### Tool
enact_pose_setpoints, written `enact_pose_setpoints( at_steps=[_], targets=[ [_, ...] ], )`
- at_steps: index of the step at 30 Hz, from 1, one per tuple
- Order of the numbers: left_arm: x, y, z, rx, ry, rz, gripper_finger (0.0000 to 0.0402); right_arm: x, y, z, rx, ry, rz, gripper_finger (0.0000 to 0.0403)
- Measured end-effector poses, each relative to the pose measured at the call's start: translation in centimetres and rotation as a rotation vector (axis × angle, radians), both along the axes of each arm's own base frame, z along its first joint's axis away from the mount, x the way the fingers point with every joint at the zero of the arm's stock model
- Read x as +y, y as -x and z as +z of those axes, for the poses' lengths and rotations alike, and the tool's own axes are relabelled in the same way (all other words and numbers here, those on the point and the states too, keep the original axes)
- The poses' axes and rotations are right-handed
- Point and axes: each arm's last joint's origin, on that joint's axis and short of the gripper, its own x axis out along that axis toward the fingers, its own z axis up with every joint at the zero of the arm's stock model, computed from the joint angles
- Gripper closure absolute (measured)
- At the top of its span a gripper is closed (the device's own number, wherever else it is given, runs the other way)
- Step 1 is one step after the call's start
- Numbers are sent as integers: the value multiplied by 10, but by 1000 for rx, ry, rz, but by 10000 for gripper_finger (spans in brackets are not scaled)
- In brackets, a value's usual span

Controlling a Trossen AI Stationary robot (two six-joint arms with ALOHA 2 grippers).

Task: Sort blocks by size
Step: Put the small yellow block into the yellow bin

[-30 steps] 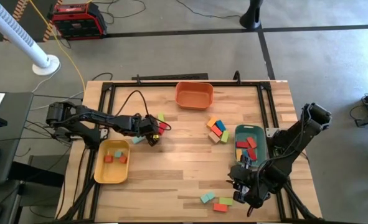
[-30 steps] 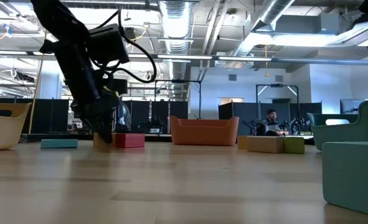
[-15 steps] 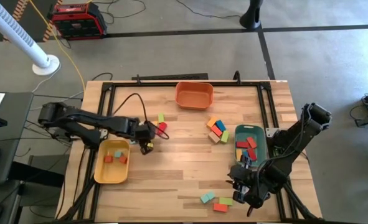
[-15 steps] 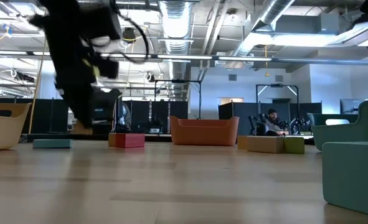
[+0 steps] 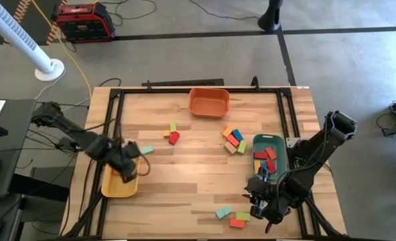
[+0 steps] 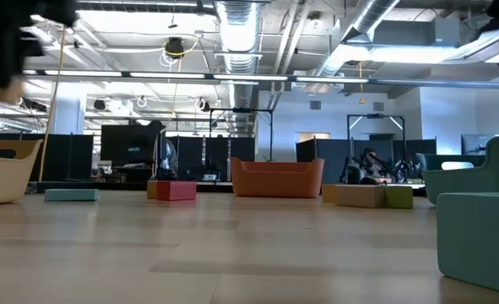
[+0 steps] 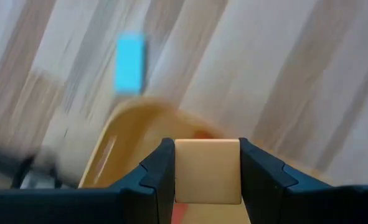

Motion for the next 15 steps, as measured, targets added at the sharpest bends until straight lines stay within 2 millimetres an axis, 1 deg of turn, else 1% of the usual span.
enact_pose_setpoints(
  at_steps=[4, 10, 12, 15],
  targets=[
    [-9, 17, -16, 104, -23, 49, 268, 0, 0, 0, -1, 2, 1, 247],
    [-14, 23, -42, 199, -41, 85, 262, 1, -1, 1, -14, -2, -3, 247],
    [-14, 23, -44, 207, -55, 83, 251, 1, -1, 1, -20, -7, -2, 247],
    [-14, 21, -42, 184, -82, 57, 222, 2, -1, 1, -25, -13, -3, 247]
  ],
)
